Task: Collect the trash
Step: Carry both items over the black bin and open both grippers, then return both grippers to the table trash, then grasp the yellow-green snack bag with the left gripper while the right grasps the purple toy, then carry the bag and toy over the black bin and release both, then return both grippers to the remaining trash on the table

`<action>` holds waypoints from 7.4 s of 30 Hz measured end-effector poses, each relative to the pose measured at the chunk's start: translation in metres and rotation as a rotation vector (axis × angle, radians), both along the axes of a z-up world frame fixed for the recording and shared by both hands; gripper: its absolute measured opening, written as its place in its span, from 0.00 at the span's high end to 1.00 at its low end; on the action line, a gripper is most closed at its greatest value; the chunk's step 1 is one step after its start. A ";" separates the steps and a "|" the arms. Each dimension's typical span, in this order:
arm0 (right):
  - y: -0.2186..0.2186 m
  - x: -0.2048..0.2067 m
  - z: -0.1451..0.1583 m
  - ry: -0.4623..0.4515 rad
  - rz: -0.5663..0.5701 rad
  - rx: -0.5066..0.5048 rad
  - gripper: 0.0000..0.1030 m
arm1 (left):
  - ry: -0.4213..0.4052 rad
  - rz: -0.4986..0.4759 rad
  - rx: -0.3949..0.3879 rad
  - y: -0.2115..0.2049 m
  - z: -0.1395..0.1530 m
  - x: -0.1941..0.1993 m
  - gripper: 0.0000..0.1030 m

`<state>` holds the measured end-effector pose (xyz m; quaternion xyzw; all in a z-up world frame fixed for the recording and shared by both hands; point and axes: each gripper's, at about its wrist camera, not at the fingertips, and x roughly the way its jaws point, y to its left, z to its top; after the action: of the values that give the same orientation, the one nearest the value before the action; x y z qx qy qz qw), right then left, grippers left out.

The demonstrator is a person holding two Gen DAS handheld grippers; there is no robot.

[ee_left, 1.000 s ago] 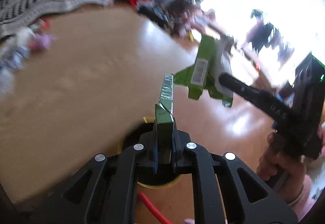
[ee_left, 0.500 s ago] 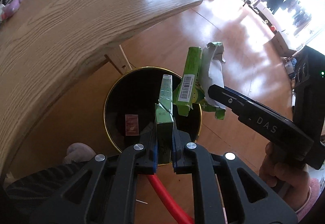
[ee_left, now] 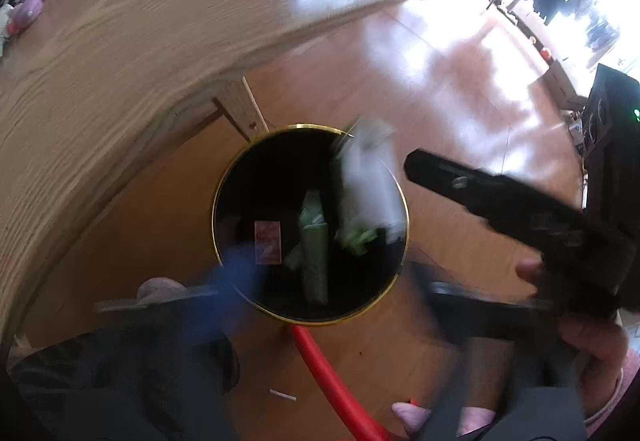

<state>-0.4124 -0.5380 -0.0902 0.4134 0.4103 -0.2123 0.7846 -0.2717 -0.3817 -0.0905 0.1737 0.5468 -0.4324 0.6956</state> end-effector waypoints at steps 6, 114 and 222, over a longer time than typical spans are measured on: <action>-0.006 -0.005 0.031 -0.034 -0.035 -0.131 0.07 | -0.088 -0.022 -0.100 0.012 0.033 0.000 0.06; 0.172 0.421 0.115 -0.056 1.046 -0.524 0.55 | -0.303 0.703 0.017 0.330 0.115 0.339 0.39; 0.126 0.205 0.113 -0.200 0.309 -0.338 0.06 | -0.203 0.739 -0.168 0.312 0.110 0.187 0.06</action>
<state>-0.2072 -0.4119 0.0224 0.2277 0.3475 -0.1135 0.9025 -0.0844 -0.0694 0.0199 -0.0504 0.4635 -0.1768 0.8668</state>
